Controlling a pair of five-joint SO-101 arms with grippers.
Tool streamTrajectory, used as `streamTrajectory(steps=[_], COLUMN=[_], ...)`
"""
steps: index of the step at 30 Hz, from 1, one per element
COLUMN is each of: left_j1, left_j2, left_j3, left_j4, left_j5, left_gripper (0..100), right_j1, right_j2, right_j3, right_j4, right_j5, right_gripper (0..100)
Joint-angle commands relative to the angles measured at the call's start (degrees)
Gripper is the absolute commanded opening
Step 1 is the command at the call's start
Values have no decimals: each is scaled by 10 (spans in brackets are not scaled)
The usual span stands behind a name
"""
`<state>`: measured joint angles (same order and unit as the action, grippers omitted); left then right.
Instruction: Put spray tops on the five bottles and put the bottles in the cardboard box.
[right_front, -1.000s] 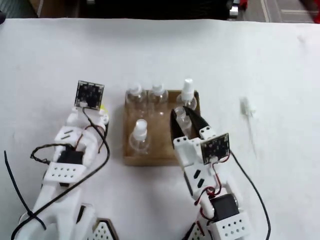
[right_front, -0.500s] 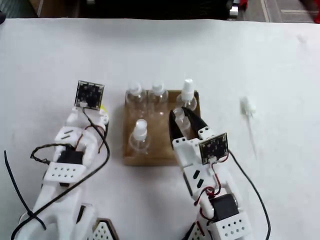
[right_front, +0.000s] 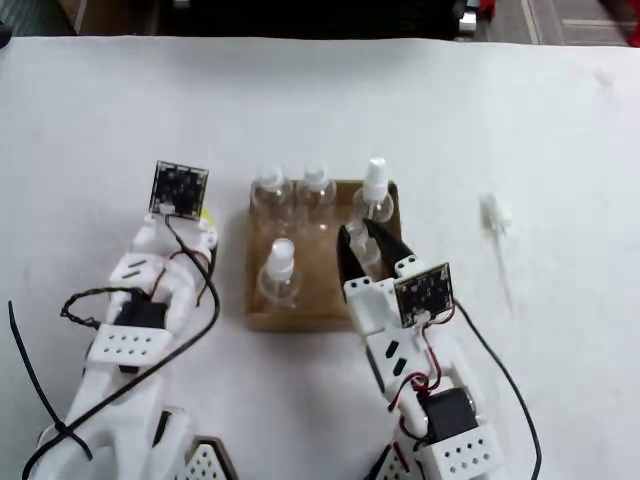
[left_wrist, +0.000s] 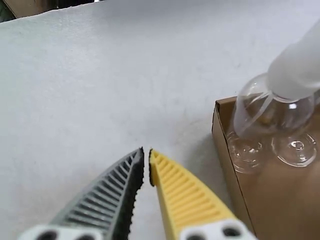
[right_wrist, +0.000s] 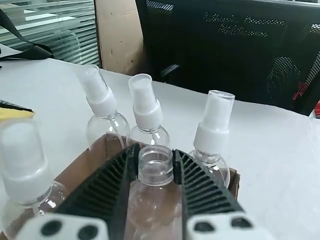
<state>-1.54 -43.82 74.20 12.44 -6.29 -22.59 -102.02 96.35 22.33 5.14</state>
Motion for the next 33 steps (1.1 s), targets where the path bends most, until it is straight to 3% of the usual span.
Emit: streamTrajectory(steps=[1, 33], left_j1=[-5, -4], left_j2=[1, -2], left_j3=[-4, 1], left_j4=[-12, -16], left_j5=[4, 4], left_gripper=[22, 23], right_j1=[3, 20], right_j2=[-1, -2], right_j3=[5, 5], right_j4=[9, 50], right_j5=[5, 6], right_gripper=[16, 19])
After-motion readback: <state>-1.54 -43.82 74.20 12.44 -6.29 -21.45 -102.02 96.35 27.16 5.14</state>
